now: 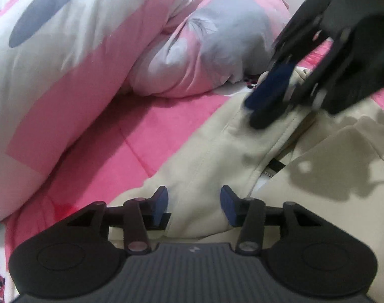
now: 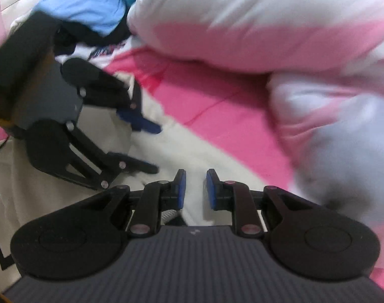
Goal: Fold clothes
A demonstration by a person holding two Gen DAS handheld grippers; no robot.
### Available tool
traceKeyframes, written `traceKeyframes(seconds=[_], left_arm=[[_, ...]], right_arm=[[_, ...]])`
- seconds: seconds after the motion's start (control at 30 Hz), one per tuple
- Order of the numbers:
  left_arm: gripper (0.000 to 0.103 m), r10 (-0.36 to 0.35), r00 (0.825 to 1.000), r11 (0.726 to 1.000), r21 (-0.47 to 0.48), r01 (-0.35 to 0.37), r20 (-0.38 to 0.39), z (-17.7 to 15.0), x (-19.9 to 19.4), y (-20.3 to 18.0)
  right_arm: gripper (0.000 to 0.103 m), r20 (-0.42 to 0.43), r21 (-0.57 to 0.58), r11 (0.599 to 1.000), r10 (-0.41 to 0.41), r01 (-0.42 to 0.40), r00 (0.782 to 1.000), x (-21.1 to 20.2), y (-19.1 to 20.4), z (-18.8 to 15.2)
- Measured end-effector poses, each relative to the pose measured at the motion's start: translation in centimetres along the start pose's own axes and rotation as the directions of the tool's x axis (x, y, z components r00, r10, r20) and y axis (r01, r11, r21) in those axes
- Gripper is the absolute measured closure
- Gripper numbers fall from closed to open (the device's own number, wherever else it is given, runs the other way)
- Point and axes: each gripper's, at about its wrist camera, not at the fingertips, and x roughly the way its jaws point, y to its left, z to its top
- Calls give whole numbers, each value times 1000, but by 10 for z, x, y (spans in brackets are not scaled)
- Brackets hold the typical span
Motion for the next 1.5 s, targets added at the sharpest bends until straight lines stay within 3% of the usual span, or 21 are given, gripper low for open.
traceKeyframes(seconds=[0.13, 0.2, 0.3, 0.53, 0.7, 0.87, 1.07, 1.23, 1.33, 1.4, 1.5], left_arm=[[43, 9, 1000, 999, -48, -9, -6, -2, 1, 5], [42, 22, 1000, 999, -37, -22, -6, -2, 1, 3], [40, 33, 999, 999, -36, -34, -6, -1, -2, 2], [37, 40, 999, 998, -55, -41, -11, -1, -1, 2], [32, 72, 997, 994, -77, -74, -33, 5, -4, 2], [31, 149, 988, 981, -114, -154, -49, 13, -36, 6], [30, 198, 974, 932, -287, -221, -109, 6, -117, 21], [26, 192, 964, 873, -416, -253, -184, -25, -202, 28], [26, 160, 955, 840, -473, -265, -250, -62, -242, 26], [26, 127, 944, 811, -517, -276, -305, -93, -265, 20], [26, 4, 941, 742, -630, -229, -338, -141, -286, 7]], right_arm=[[87, -77, 46, 996, -76, 80, 994, -1, -16, -21], [89, -145, 35, 993, -105, 111, 984, 26, -26, -36], [90, -107, 92, 991, -86, 97, 990, 28, -36, -38], [89, -67, 202, 968, -135, 146, 989, -10, -43, -34], [90, -94, 181, 971, -143, 159, 985, 31, -43, -49], [86, -39, 340, 929, -138, 143, 990, -13, -53, -43], [84, 11, 565, 821, -106, 81, 994, -67, -72, -68], [81, -2, 680, 730, -95, 71, 995, -123, -56, -102], [74, -33, 753, 652, -88, 82, 996, -162, -32, -138], [63, -60, 799, 595, -64, 86, 996, -187, -14, -168], [56, -105, 859, 502, -12, 97, 994, -212, 17, -212]])
